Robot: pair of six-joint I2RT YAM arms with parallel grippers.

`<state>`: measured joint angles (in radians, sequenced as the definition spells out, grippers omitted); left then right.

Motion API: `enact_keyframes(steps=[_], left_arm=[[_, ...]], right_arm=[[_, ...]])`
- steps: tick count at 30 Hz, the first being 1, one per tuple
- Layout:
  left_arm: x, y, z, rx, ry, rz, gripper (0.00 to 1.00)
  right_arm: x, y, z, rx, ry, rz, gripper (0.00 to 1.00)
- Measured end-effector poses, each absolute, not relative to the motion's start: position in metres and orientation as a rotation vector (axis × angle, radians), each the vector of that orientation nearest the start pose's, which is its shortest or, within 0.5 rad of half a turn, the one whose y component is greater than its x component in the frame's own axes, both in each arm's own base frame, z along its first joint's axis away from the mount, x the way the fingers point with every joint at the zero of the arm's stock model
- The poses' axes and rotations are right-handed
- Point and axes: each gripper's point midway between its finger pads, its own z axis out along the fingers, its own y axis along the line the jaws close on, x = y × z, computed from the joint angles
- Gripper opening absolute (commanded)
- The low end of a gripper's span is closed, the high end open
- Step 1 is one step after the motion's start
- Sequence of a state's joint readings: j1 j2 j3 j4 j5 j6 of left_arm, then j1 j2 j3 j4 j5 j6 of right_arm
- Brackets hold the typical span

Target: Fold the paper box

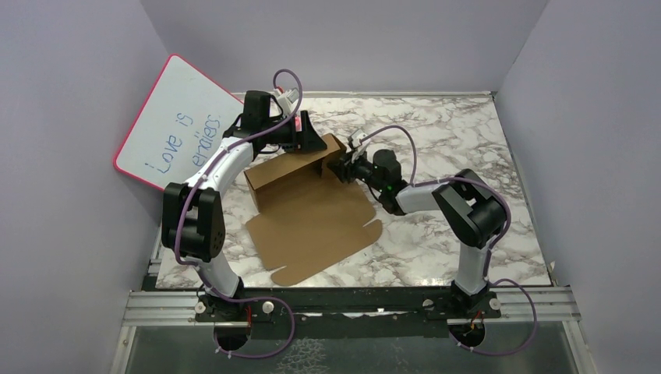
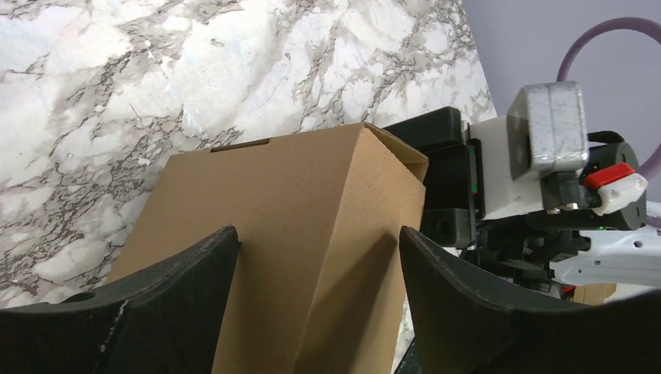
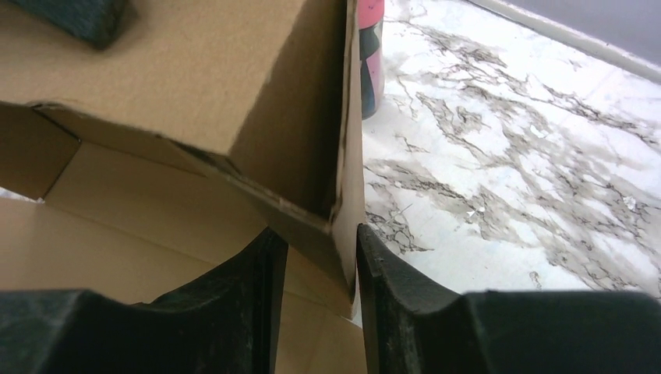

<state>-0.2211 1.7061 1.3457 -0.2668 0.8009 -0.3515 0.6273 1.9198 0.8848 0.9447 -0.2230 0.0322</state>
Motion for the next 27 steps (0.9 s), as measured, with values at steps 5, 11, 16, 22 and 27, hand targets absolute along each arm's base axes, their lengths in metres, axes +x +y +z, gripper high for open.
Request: enact_keyframes(steps=[5,11,16,22,27], left_arm=[[0.394,-0.229,0.201,0.322,2.207,-1.221,0.77],[0.393,-0.231,0.192,0.319,2.226,-1.248,0.77],[0.393,-0.232,0.189,0.315,2.237,-1.265,0.77],[0.390,-0.234,0.190,0.319,2.236,-1.290,0.79],[0.388,-0.236,0.191,0.324,2.226,-1.315,0.82]], right_arm=[[0.400,0.342,0.126,-0.676,1.558,0.692,0.46],[0.395,0.343,0.123,-0.701,1.558,0.706,0.50],[0.395,0.337,0.121,-0.693,1.562,0.708,0.43],[0.401,0.332,0.122,-0.630,1.583,0.703,0.35],[0.404,0.328,0.120,-0.565,1.617,0.705,0.29]])
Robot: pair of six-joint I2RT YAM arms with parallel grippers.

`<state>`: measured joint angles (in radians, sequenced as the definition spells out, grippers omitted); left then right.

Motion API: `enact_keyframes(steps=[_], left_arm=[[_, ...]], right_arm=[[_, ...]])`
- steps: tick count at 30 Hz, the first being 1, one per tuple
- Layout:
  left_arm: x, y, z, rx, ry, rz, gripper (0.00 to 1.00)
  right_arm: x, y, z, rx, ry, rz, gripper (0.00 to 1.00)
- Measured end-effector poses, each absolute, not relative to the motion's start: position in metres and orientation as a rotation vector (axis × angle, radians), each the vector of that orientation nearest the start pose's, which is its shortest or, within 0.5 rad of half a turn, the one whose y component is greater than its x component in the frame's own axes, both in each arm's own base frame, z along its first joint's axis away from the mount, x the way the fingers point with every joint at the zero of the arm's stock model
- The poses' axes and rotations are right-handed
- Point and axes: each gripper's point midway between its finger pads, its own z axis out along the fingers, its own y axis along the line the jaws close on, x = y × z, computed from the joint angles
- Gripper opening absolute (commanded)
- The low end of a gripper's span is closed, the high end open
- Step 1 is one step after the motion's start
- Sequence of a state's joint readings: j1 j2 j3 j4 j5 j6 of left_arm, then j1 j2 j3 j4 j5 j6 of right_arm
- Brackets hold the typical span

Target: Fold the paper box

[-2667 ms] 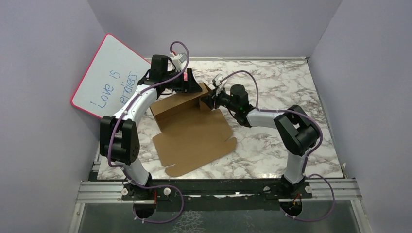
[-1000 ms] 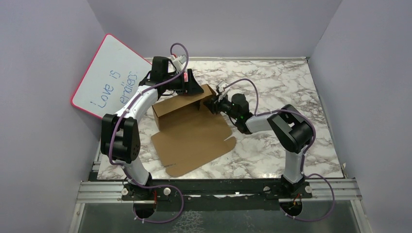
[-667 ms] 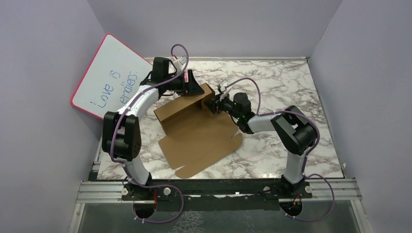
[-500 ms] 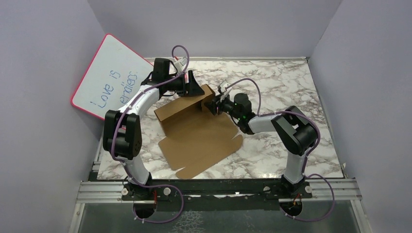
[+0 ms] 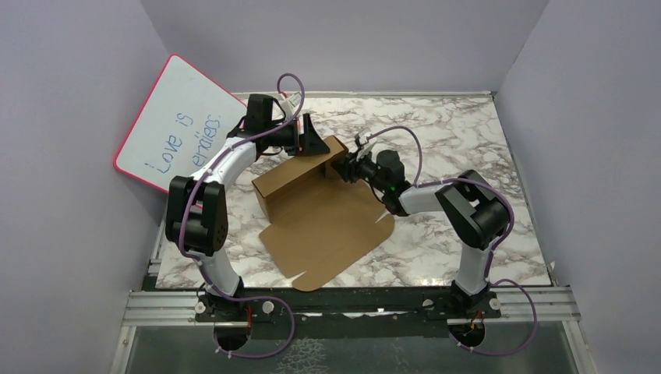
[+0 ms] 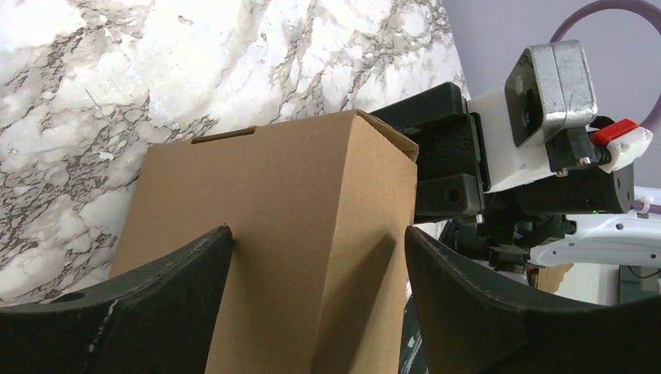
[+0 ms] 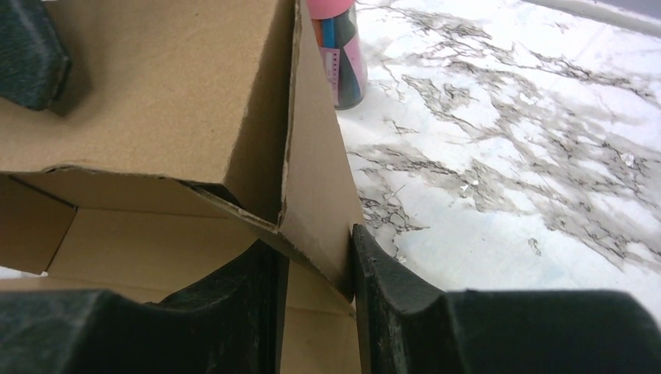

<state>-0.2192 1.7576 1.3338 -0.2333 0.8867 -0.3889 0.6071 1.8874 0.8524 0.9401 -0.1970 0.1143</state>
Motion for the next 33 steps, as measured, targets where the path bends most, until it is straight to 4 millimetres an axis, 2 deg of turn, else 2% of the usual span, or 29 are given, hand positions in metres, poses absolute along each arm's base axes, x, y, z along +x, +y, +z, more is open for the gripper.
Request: enact_keyframes(steps=[5,8,13,19,23,33], left_arm=[[0.388,-0.237,0.192,0.329,2.217,-1.318,0.83],[0.390,-0.236,0.193,0.322,2.216,-1.303,0.85],[0.393,-0.228,0.198,0.293,2.209,-1.258,0.86],[0.393,-0.225,0.199,0.276,2.213,-1.257,0.87],[0.393,-0.225,0.198,0.273,2.217,-1.262,0.87],[0.393,-0.226,0.192,0.268,2.230,-1.271,0.87]], right_arm=[[0.408,0.322,0.119,-0.489,1.656,0.690,0.24],[0.411,0.315,0.119,-0.446,1.688,0.659,0.26],[0.409,0.312,0.126,-0.464,1.681,0.637,0.39],[0.398,0.319,0.128,-0.564,1.636,0.676,0.53],[0.391,0.322,0.133,-0.622,1.598,0.720,0.54],[0.392,0.317,0.164,-0.684,1.447,0.847,0.53]])
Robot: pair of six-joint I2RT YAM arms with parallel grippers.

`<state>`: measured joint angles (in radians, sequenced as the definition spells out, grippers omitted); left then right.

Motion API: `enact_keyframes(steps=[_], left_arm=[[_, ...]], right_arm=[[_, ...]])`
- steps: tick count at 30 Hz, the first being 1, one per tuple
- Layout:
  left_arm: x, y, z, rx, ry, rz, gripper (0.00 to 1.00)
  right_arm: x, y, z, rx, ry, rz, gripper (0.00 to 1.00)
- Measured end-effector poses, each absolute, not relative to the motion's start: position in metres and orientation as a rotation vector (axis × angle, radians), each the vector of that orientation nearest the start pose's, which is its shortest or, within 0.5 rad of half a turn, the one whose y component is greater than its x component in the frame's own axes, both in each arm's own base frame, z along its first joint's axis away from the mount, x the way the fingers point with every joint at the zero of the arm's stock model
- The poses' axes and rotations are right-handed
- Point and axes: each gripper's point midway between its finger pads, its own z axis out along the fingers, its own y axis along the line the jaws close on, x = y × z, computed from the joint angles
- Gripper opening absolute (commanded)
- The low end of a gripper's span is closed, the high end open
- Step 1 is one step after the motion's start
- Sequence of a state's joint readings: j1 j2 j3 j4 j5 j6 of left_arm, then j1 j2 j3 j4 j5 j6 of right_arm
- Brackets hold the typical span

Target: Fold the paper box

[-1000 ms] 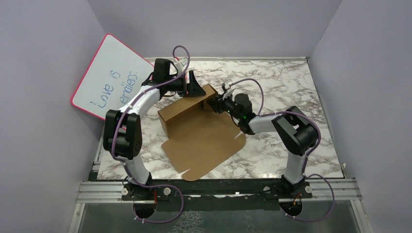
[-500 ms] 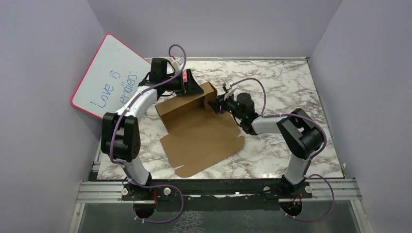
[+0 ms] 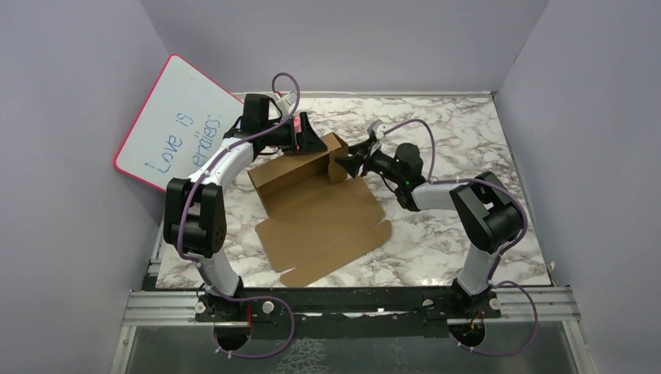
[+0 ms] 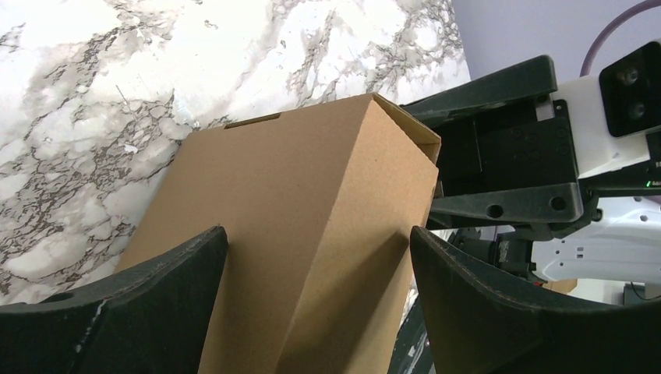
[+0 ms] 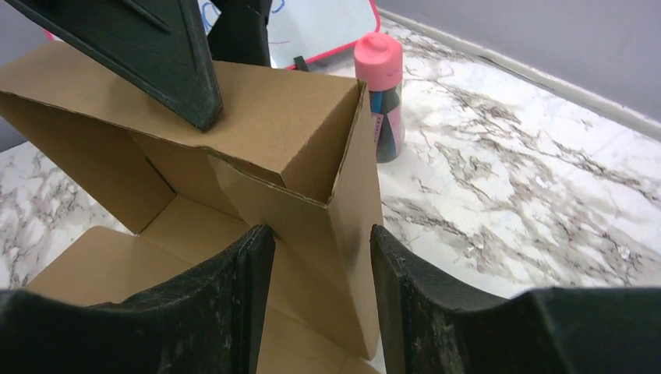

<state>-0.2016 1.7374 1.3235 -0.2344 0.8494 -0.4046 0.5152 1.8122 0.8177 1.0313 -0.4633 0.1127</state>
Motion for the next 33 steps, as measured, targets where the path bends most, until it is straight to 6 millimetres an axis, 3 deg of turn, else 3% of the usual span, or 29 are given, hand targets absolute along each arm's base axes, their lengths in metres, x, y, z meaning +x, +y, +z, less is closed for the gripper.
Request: enact_keyframes(steps=[8,22,33], left_arm=[[0.394,-0.225,0.189,0.262,2.237,-1.282,0.87],[0.385,-0.235,0.187,0.270,2.238,-1.346,0.88],[0.375,-0.245,0.189,0.272,2.244,-1.421,0.87]], right_arm=[[0.395,0.330,0.169,-0.754,1.400,0.911,0.46],[0.414,0.327,0.163,-0.677,1.425,0.841,0.29],[0.426,0.319,0.159,-0.519,1.473,0.731,0.33]])
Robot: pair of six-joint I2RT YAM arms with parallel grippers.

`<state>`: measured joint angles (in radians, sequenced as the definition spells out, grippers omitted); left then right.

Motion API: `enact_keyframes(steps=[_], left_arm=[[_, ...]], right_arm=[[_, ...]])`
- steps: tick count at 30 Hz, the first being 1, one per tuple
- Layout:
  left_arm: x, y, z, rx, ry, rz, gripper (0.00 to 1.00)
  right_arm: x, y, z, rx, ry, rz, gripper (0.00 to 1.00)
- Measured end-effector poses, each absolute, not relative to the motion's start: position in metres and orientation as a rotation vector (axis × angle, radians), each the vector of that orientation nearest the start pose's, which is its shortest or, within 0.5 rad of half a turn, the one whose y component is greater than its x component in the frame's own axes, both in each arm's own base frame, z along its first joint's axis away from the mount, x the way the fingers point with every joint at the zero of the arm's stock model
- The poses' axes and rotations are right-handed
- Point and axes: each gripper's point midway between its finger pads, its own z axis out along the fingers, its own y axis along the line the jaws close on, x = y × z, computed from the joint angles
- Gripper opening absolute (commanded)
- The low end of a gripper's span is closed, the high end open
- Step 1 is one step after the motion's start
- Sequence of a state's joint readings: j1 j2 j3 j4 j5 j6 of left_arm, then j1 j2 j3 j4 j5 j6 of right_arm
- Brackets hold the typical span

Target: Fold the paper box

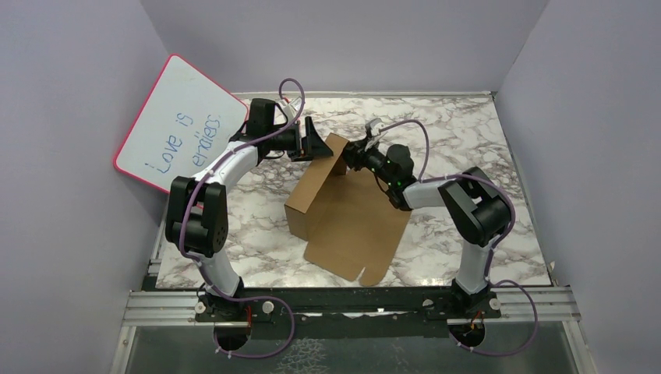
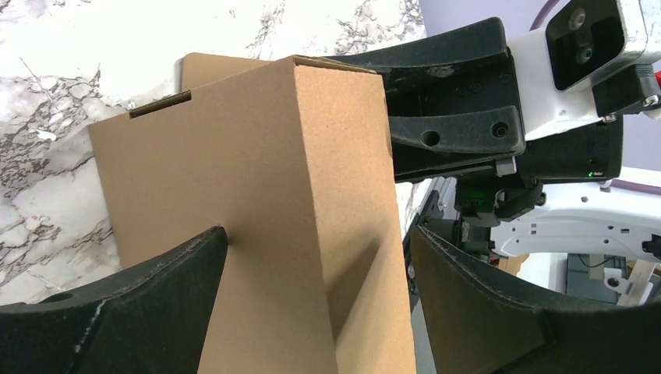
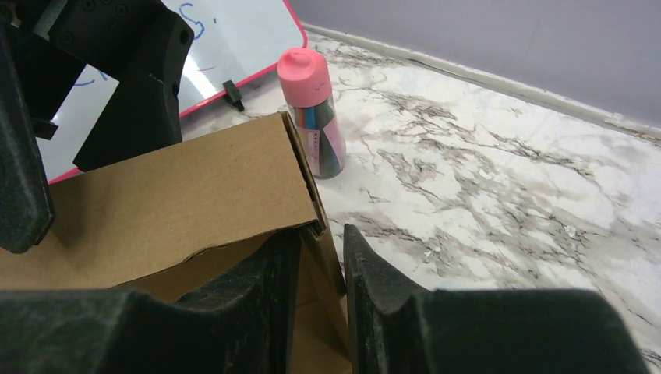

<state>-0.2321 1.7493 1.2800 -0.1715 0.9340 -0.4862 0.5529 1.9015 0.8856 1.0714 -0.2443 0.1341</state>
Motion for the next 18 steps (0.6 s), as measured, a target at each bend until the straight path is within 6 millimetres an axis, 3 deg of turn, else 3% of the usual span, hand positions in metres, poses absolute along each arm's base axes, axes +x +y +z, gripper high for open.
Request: enact_keyframes(steps=[8,18], left_arm=[[0.374,-0.246,0.189,0.273,2.246,-1.425,0.87],[0.374,-0.246,0.187,0.273,2.249,-1.423,0.87]], right_arm=[[0.421,0.321,0.154,-0.577,1.444,0.721,0.38],[0.423,0.329,0.125,-0.673,1.457,0.712,0.34]])
